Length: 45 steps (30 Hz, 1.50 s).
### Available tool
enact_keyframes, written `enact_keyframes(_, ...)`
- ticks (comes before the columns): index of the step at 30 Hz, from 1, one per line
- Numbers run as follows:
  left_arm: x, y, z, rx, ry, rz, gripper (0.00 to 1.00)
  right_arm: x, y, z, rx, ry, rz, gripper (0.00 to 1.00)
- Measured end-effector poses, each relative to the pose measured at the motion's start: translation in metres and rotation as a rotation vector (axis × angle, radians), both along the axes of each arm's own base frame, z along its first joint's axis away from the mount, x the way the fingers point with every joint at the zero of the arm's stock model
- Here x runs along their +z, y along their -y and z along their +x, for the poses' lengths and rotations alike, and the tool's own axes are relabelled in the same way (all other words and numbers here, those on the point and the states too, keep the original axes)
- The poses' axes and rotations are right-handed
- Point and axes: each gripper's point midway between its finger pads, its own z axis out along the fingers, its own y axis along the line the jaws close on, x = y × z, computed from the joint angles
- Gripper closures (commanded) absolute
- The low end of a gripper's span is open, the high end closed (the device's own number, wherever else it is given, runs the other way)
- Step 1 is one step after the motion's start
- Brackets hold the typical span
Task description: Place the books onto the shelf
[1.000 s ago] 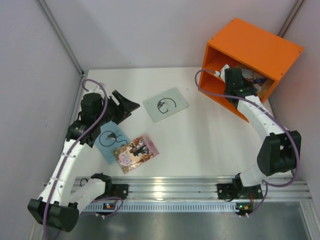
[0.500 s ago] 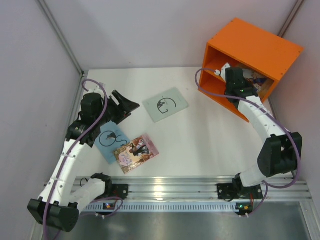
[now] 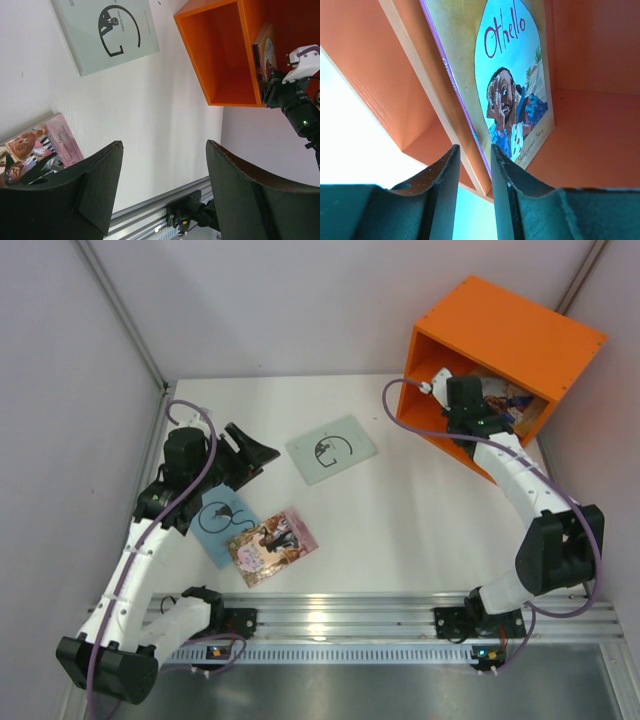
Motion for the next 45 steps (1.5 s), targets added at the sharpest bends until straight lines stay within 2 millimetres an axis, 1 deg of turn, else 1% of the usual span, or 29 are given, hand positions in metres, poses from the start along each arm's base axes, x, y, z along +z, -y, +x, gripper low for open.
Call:
enact_keyframes(4,-0.001,0.0,0.0,0.0,-0.002,0.001,0.28,-0.003,0.001,0.001,-0.003,-0.009,-0.012,0.7)
enact_keyframes(9,-0.001,0.0,0.0,0.0,-0.001,0.001,0.27,-0.012,0.002,0.005,-0.005,-0.037,-0.039,0.72)
enact_keyframes(12,-0.001,0.0,0.0,0.0,-0.002,0.001,0.28,-0.01,0.003,0.006,-0.008,-0.029,-0.045,0.74)
enact_keyframes(20,-0.004,0.0,-0.001,0.0,-0.006,-0.004,0.28,-0.002,0.009,0.01,-0.015,-0.003,-0.07,0.77)
enact_keyframes(25,-0.004,0.001,-0.001,0.0,-0.008,-0.006,0.28,0.001,0.012,0.013,-0.02,0.012,-0.076,0.81)
enact_keyframes(45,-0.004,0.001,-0.001,0.0,-0.007,-0.006,0.28,0.004,0.02,0.014,-0.034,0.022,-0.084,0.82)
